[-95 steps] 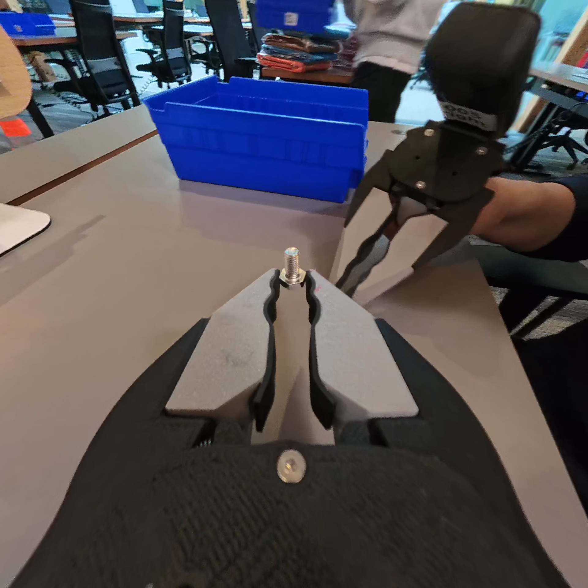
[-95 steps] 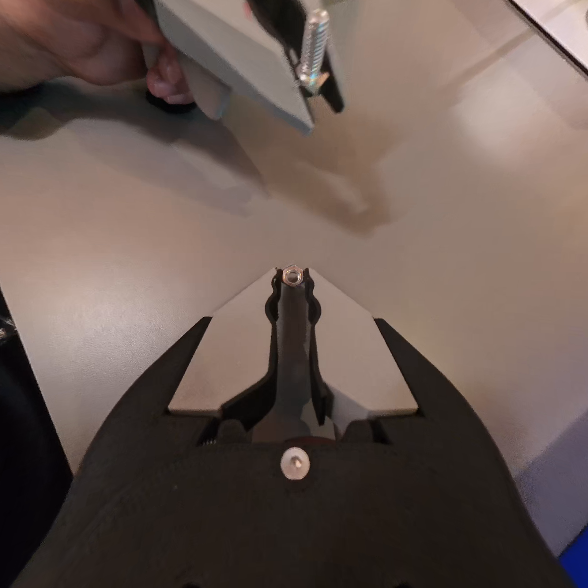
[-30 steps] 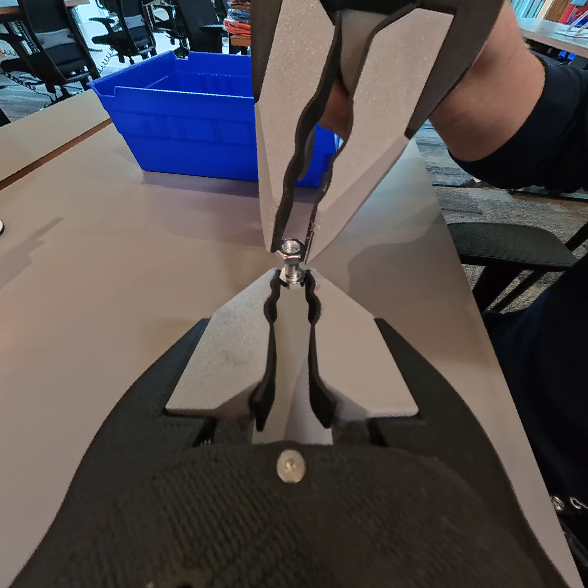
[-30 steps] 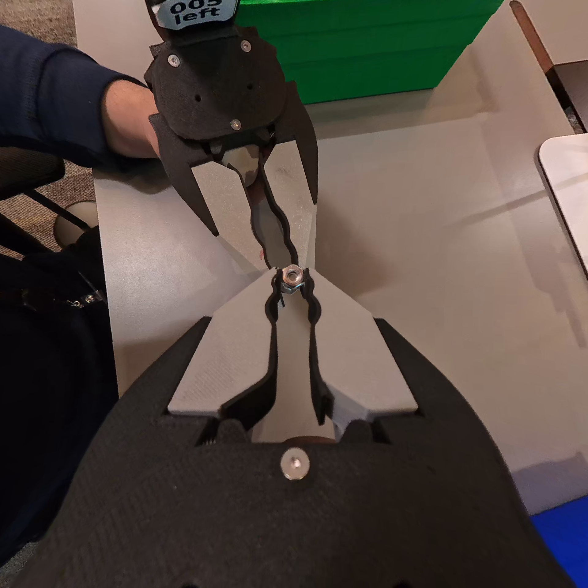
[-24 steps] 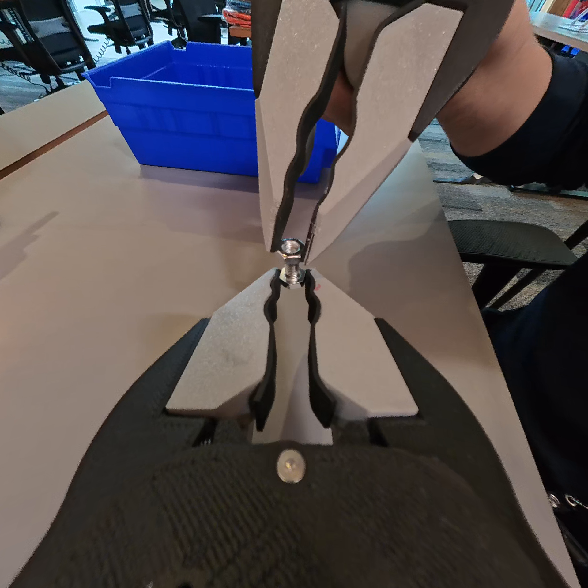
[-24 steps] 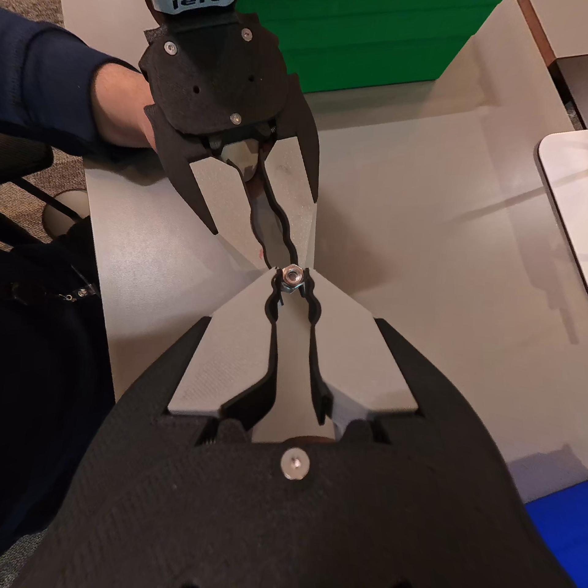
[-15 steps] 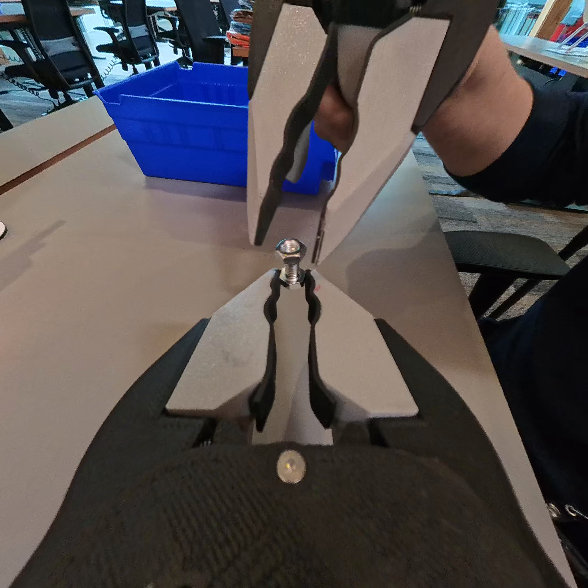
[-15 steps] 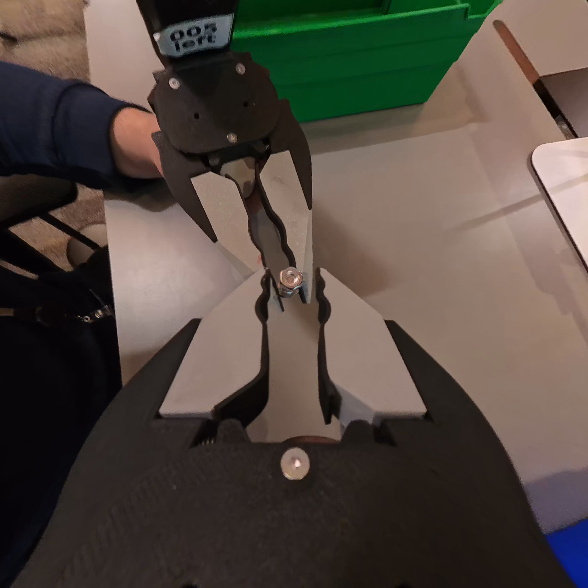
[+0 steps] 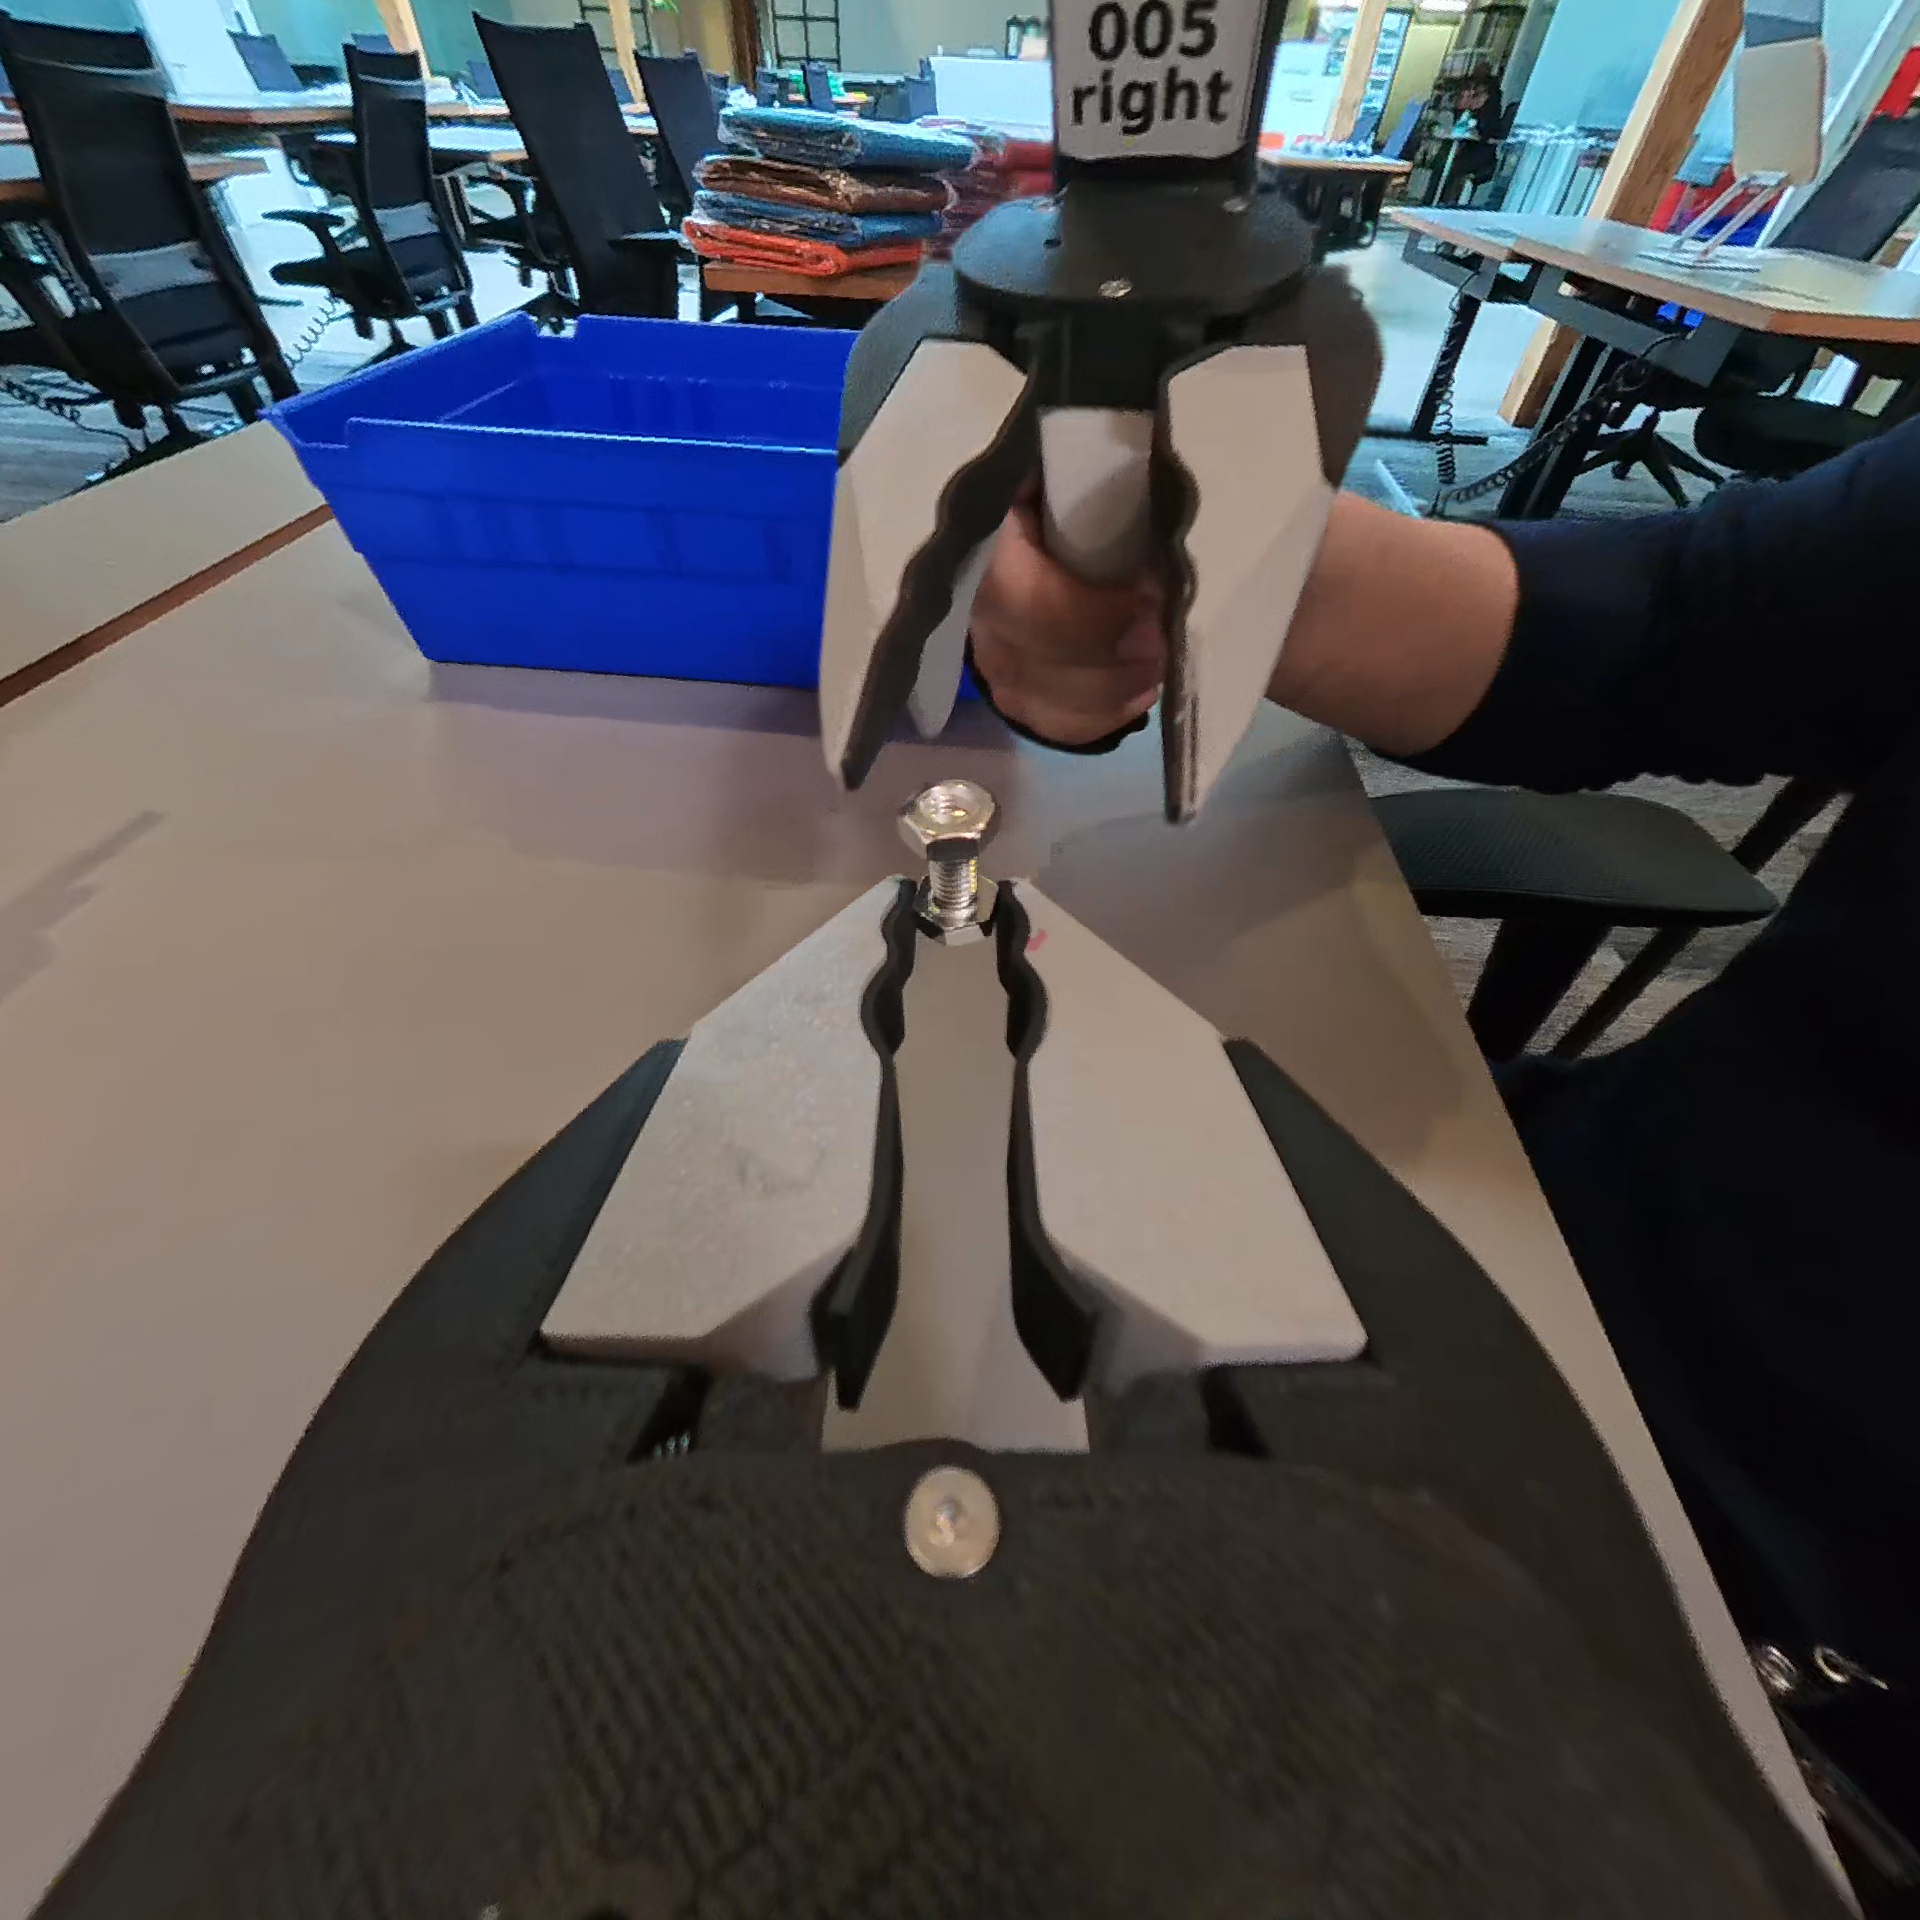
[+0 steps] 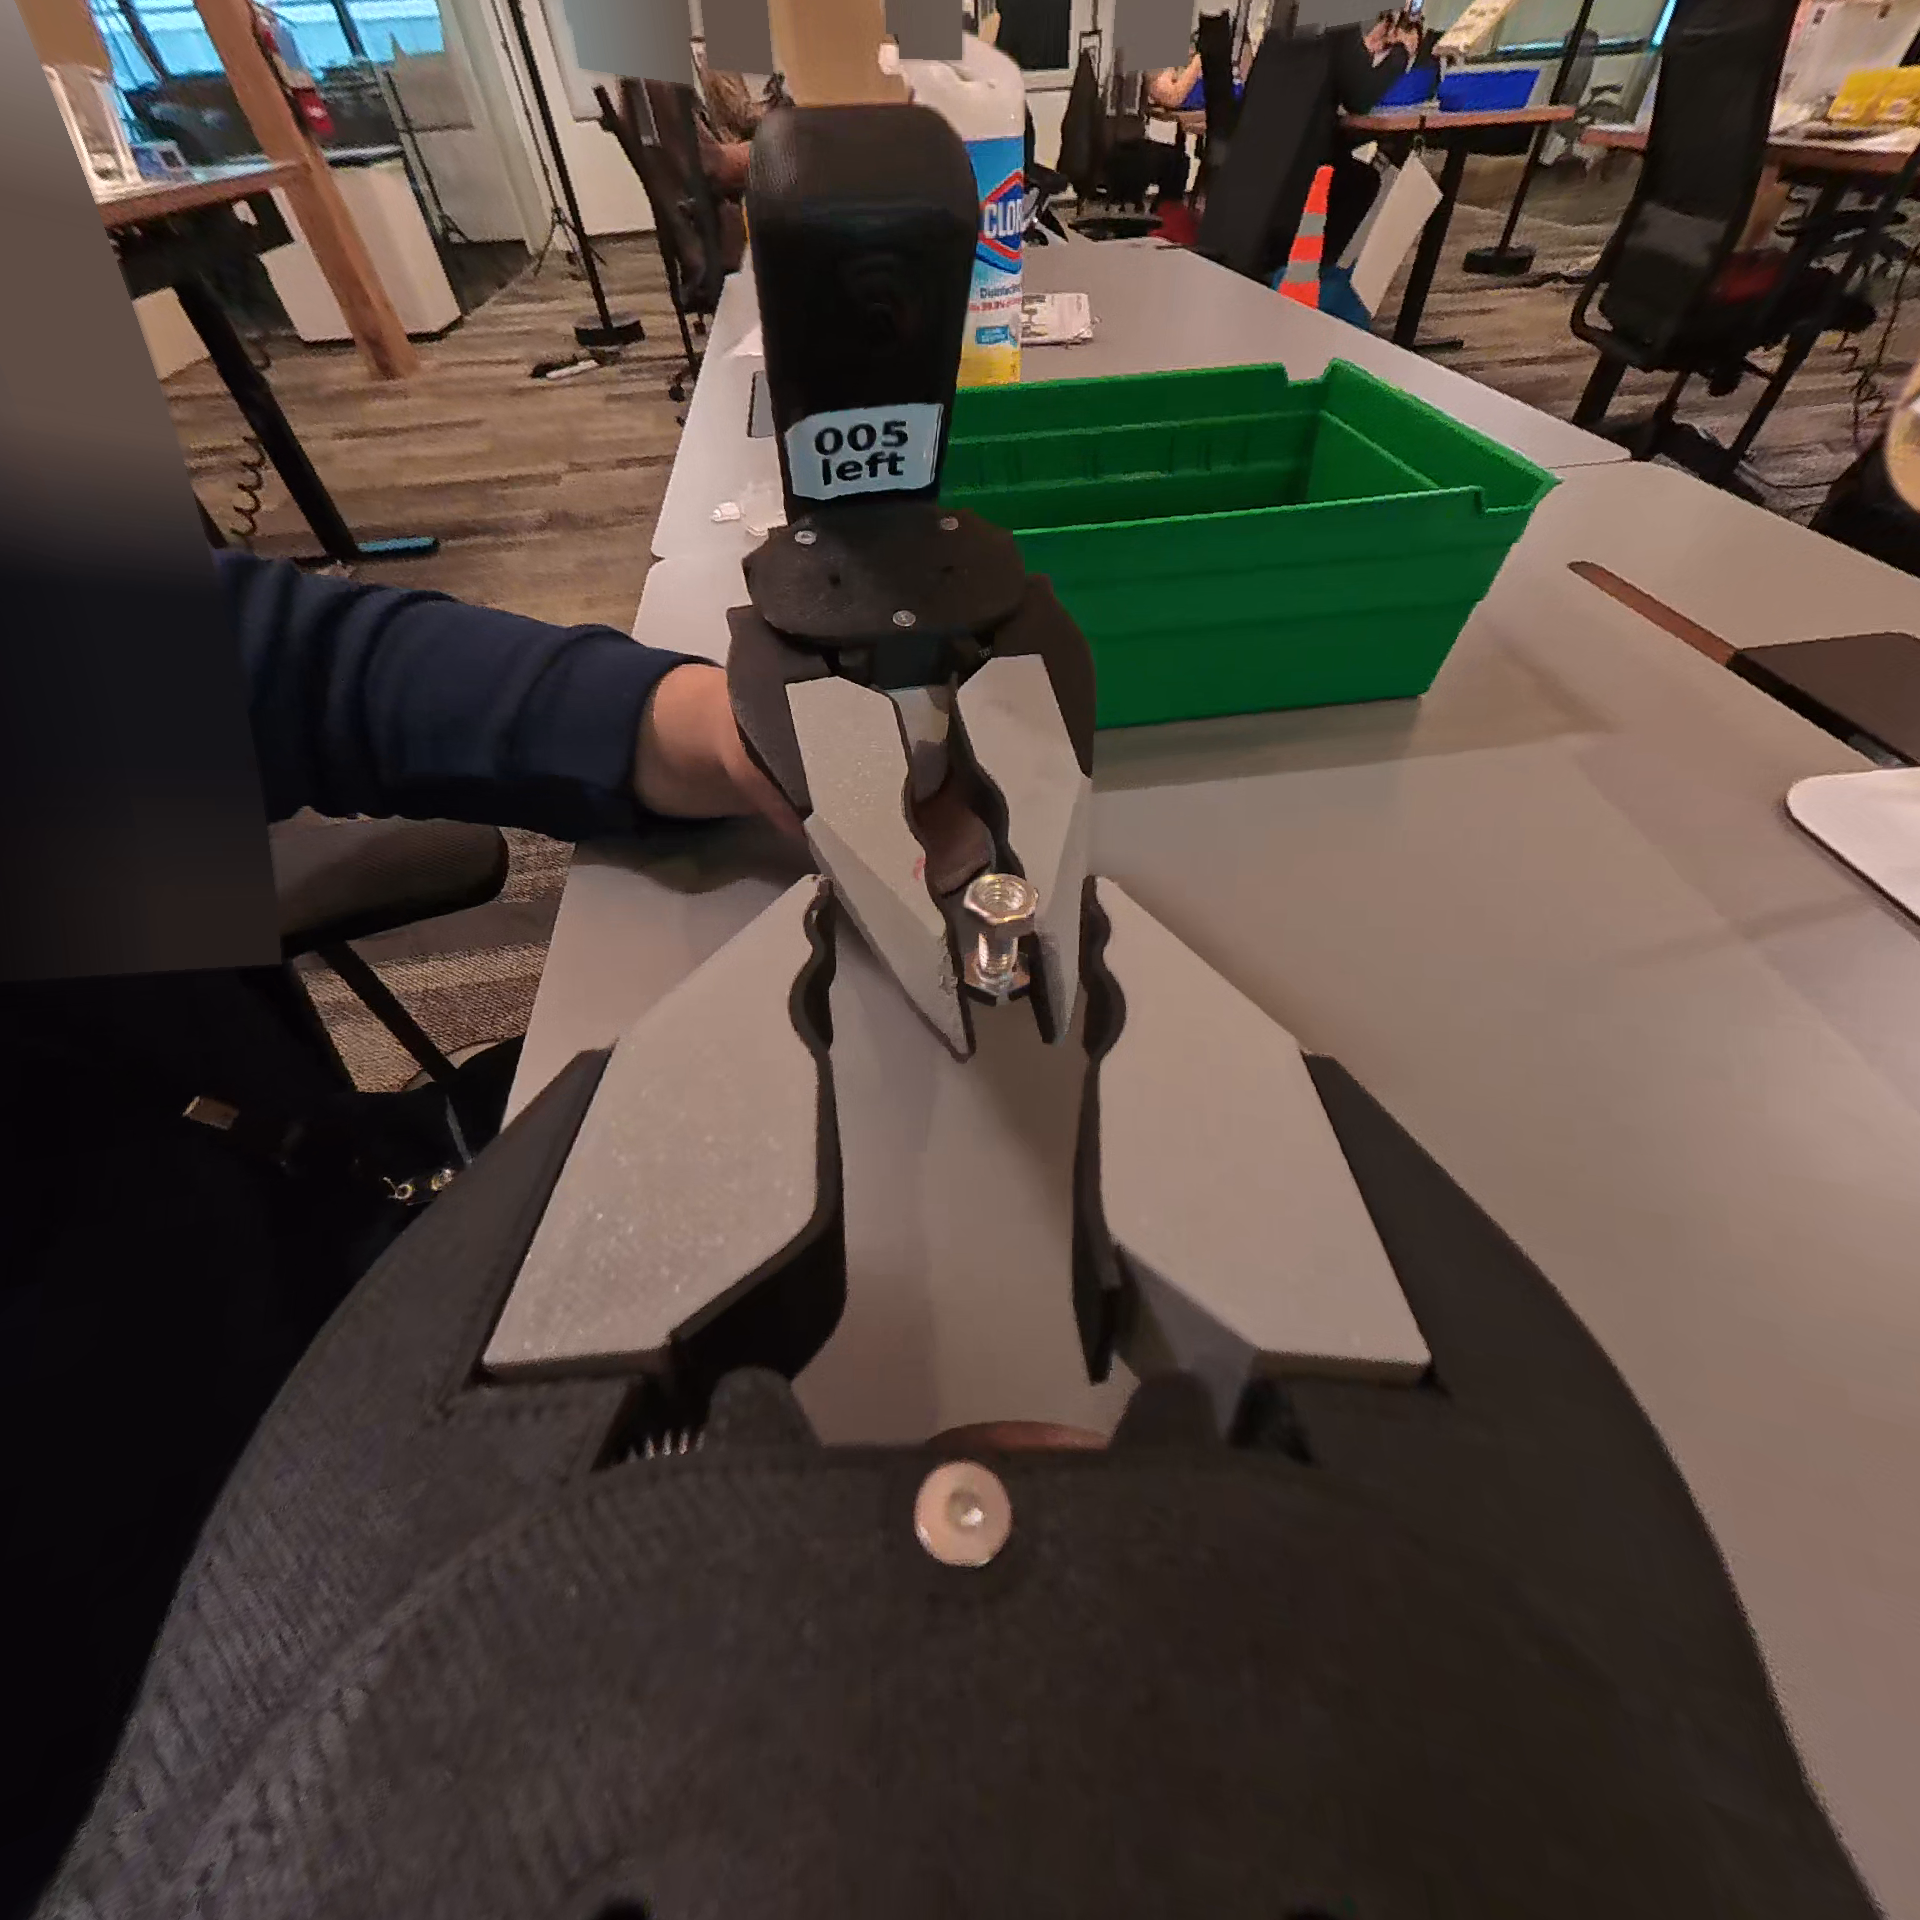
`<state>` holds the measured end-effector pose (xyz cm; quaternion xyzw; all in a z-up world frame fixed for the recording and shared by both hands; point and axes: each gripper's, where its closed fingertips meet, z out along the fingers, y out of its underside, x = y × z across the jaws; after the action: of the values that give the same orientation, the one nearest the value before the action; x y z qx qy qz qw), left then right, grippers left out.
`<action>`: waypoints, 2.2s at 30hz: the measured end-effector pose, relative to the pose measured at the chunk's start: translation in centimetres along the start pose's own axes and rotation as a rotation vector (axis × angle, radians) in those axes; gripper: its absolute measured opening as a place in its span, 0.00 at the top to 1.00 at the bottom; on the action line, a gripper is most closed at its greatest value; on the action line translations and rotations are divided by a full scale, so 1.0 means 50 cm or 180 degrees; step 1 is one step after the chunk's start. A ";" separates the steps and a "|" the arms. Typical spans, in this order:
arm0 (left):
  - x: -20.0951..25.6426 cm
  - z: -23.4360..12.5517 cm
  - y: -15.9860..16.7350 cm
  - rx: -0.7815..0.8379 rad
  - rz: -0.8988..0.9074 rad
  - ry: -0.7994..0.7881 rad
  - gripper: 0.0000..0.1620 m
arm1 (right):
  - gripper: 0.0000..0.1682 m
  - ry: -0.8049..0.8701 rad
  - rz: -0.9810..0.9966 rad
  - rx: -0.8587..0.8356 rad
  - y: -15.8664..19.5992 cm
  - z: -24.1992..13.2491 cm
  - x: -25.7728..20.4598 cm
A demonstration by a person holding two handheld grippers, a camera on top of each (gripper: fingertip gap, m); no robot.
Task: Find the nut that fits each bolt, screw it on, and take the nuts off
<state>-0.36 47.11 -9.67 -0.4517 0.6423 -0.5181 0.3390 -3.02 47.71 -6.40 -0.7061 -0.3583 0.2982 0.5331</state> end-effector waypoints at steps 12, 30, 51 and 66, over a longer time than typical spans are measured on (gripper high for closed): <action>-0.003 -0.001 -0.003 0.0029 0.0013 -0.0032 0.92 | 0.74 -0.0113 -0.0073 0.0078 0.009 0.026 -0.011; -0.030 -0.002 0.010 -0.0048 -0.0178 -0.0171 0.92 | 0.73 0.0101 -0.0102 0.0116 0.017 0.017 0.010; -0.030 0.006 0.019 -0.0152 -0.0223 -0.0180 0.92 | 0.74 0.0131 0.0343 0.0079 0.033 0.030 0.038; -0.047 0.007 0.045 -0.0367 -0.0399 -0.0274 0.92 | 0.76 0.0121 0.0203 -0.0088 0.052 0.034 0.032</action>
<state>0.27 49.30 -12.01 -0.5316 0.6264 -0.4806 0.3066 -2.99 49.51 -9.40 -0.7300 -0.3295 0.2965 0.5202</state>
